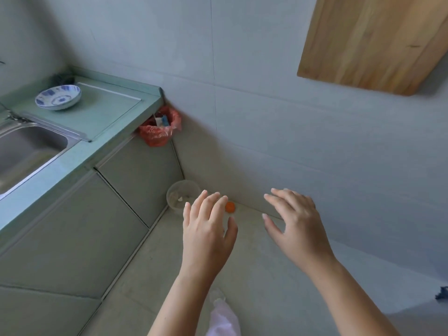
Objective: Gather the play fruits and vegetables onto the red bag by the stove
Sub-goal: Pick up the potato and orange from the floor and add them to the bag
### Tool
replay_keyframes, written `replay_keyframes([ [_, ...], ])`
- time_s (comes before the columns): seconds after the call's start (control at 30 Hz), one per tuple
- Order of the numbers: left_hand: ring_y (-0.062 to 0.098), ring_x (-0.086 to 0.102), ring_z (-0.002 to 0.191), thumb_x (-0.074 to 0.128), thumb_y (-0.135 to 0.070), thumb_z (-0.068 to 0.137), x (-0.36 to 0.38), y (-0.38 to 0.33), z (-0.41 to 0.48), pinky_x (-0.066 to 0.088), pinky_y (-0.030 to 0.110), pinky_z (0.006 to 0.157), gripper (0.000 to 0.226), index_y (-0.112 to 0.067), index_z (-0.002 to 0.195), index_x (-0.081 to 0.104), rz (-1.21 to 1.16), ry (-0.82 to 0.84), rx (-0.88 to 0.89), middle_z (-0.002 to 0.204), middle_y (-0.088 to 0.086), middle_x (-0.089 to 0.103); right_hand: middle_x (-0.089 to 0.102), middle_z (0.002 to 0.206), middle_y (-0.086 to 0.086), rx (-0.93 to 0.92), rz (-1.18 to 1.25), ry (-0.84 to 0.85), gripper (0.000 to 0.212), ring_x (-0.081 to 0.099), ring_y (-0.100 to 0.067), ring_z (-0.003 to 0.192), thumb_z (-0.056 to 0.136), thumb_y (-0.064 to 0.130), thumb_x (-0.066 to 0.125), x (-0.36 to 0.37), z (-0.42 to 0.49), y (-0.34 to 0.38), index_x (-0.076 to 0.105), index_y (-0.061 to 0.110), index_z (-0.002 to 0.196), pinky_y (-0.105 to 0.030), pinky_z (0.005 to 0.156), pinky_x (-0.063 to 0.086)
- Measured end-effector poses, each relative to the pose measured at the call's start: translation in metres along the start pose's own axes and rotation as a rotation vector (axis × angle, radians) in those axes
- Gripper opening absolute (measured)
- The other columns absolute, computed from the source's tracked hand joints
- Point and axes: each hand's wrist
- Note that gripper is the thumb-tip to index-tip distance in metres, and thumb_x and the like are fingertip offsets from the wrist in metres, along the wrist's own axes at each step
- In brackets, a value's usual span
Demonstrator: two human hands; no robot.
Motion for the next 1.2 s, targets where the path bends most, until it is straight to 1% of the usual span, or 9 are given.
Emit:
replay_keyframes([
  [0.1, 0.028, 0.051, 0.118, 0.047, -0.027, 0.081, 0.011, 0.020, 0.048, 0.035, 0.053, 0.096, 0.033, -0.011, 0.107, 0.062, -0.024, -0.016, -0.038, 0.112, 0.004, 0.063, 0.065, 0.108, -0.010, -0.045, -0.003, 0.012, 0.039, 0.060, -0.031, 0.101, 0.081, 0.034, 0.047, 0.017, 0.055, 0.005, 0.067, 0.009, 0.103, -0.049, 0.083, 0.046],
  [0.27, 0.029, 0.051, 0.118, 0.046, -0.029, 0.081, 0.026, 0.049, 0.111, 0.033, 0.052, 0.097, 0.036, -0.010, 0.108, 0.062, -0.035, -0.061, -0.045, 0.113, 0.005, 0.063, 0.065, 0.108, -0.010, -0.075, -0.033, 0.002, 0.038, 0.059, -0.030, 0.100, 0.081, 0.034, 0.048, 0.042, 0.125, 0.001, 0.066, 0.009, 0.103, -0.046, 0.084, 0.046],
  [0.43, 0.028, 0.051, 0.117, 0.046, -0.029, 0.081, 0.033, 0.075, 0.133, 0.035, 0.052, 0.096, 0.037, -0.010, 0.107, 0.062, -0.008, -0.060, -0.094, 0.113, 0.004, 0.063, 0.065, 0.107, -0.010, -0.123, 0.002, 0.020, 0.038, 0.059, -0.029, 0.100, 0.080, 0.033, 0.048, 0.070, 0.159, 0.003, 0.066, 0.008, 0.103, -0.045, 0.083, 0.046],
  [0.53, 0.026, 0.051, 0.117, 0.045, -0.030, 0.081, 0.039, 0.084, 0.140, 0.034, 0.052, 0.097, 0.037, -0.010, 0.108, 0.063, 0.007, -0.065, -0.129, 0.113, 0.004, 0.063, 0.066, 0.105, -0.009, -0.149, 0.032, 0.019, 0.037, 0.058, -0.028, 0.099, 0.080, 0.033, 0.048, 0.084, 0.175, 0.001, 0.067, 0.008, 0.102, -0.047, 0.081, 0.048],
  [0.67, 0.026, 0.051, 0.117, 0.046, -0.030, 0.081, 0.048, 0.087, 0.153, 0.033, 0.051, 0.097, 0.037, -0.011, 0.107, 0.063, 0.034, -0.094, -0.167, 0.112, 0.003, 0.063, 0.066, 0.105, -0.009, -0.201, 0.078, 0.051, 0.036, 0.060, -0.030, 0.098, 0.080, 0.032, 0.050, 0.102, 0.195, -0.010, 0.067, 0.009, 0.101, -0.048, 0.081, 0.048],
  [0.73, 0.025, 0.050, 0.117, 0.046, -0.029, 0.081, 0.055, 0.088, 0.158, 0.033, 0.051, 0.097, 0.037, -0.011, 0.107, 0.063, 0.058, -0.115, -0.203, 0.113, 0.004, 0.063, 0.066, 0.106, -0.009, -0.222, 0.112, 0.084, 0.037, 0.060, -0.031, 0.098, 0.080, 0.033, 0.049, 0.113, 0.206, -0.017, 0.067, 0.009, 0.102, -0.051, 0.081, 0.048],
  [0.83, 0.022, 0.047, 0.118, 0.046, -0.029, 0.081, 0.066, 0.087, 0.163, 0.034, 0.053, 0.097, 0.036, -0.011, 0.107, 0.063, 0.104, -0.137, -0.277, 0.113, 0.004, 0.063, 0.066, 0.107, -0.010, -0.261, 0.174, 0.128, 0.038, 0.060, -0.032, 0.100, 0.079, 0.033, 0.049, 0.125, 0.228, -0.030, 0.066, 0.009, 0.103, -0.054, 0.082, 0.047],
  [1.03, 0.024, 0.049, 0.118, 0.046, -0.029, 0.081, 0.101, 0.070, 0.181, 0.035, 0.052, 0.097, 0.036, -0.011, 0.109, 0.061, 0.185, -0.152, -0.429, 0.114, 0.004, 0.063, 0.066, 0.106, -0.010, -0.365, 0.258, 0.207, 0.039, 0.061, -0.031, 0.098, 0.078, 0.033, 0.049, 0.145, 0.270, -0.072, 0.067, 0.009, 0.102, -0.056, 0.081, 0.047],
  [1.2, 0.022, 0.045, 0.120, 0.046, -0.028, 0.082, 0.138, 0.054, 0.197, 0.030, 0.050, 0.099, 0.038, -0.010, 0.110, 0.061, 0.214, -0.199, -0.555, 0.116, 0.005, 0.062, 0.066, 0.107, -0.010, -0.455, 0.310, 0.278, 0.039, 0.061, -0.033, 0.099, 0.077, 0.033, 0.049, 0.165, 0.299, -0.113, 0.067, 0.009, 0.103, -0.057, 0.082, 0.047],
])
Point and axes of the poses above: each hand's wrist, its own z-axis towards the middle knuckle, its own x-axis out of the palm, y = z × x
